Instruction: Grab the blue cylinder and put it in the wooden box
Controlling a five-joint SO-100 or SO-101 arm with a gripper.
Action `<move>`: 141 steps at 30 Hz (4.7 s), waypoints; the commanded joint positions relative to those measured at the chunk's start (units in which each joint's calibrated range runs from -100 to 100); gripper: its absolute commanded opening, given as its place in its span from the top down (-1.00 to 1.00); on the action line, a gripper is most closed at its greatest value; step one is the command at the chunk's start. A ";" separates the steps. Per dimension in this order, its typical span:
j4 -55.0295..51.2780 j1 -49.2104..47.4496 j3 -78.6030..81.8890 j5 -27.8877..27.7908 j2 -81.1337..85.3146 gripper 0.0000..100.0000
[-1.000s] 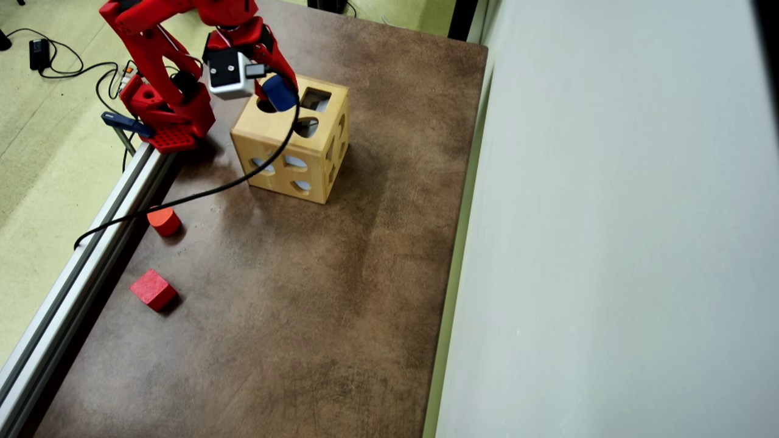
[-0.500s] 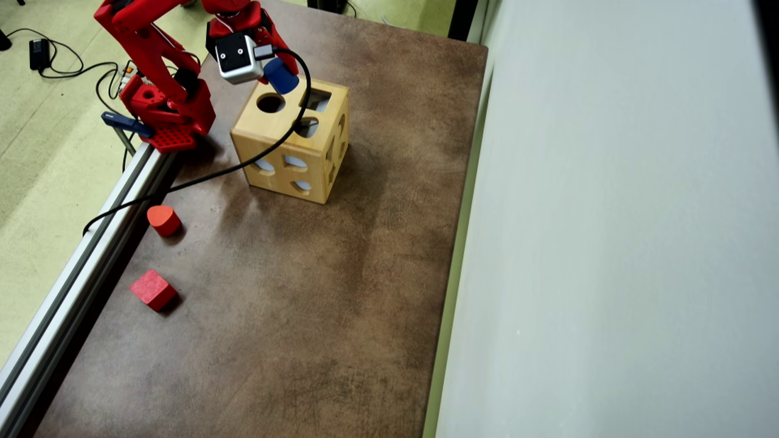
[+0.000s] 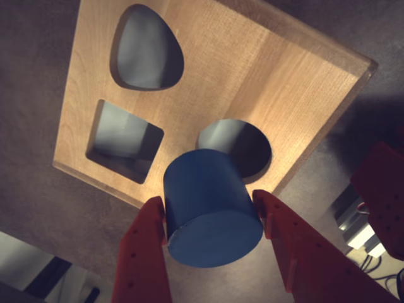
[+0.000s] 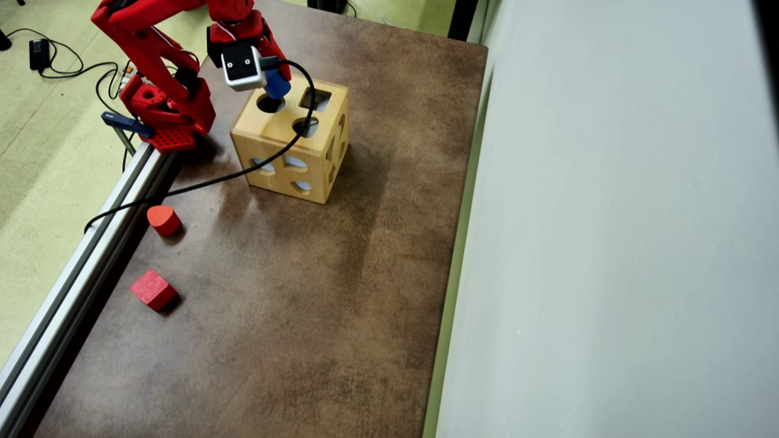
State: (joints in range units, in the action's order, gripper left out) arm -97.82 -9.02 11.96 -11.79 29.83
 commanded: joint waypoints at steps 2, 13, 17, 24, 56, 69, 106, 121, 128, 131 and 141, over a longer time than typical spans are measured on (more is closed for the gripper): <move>-0.49 -0.27 1.99 0.20 2.99 0.88; -0.49 1.00 4.85 0.20 4.44 0.88; -0.33 4.56 4.85 0.20 4.44 0.88; -0.17 4.49 4.85 0.15 4.35 0.88; 0.15 2.70 4.85 -0.20 3.84 0.83; 0.31 1.52 4.85 -0.29 3.67 0.51; -0.01 2.70 9.41 8.21 62.36 0.92; 0.07 1.07 9.32 8.74 65.84 0.95; 0.07 1.07 9.32 8.74 65.84 0.95; 0.07 1.07 9.32 8.74 65.84 0.95; 0.07 1.07 9.32 8.74 65.84 0.95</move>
State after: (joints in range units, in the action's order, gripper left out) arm -97.82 -8.01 21.53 -2.81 95.76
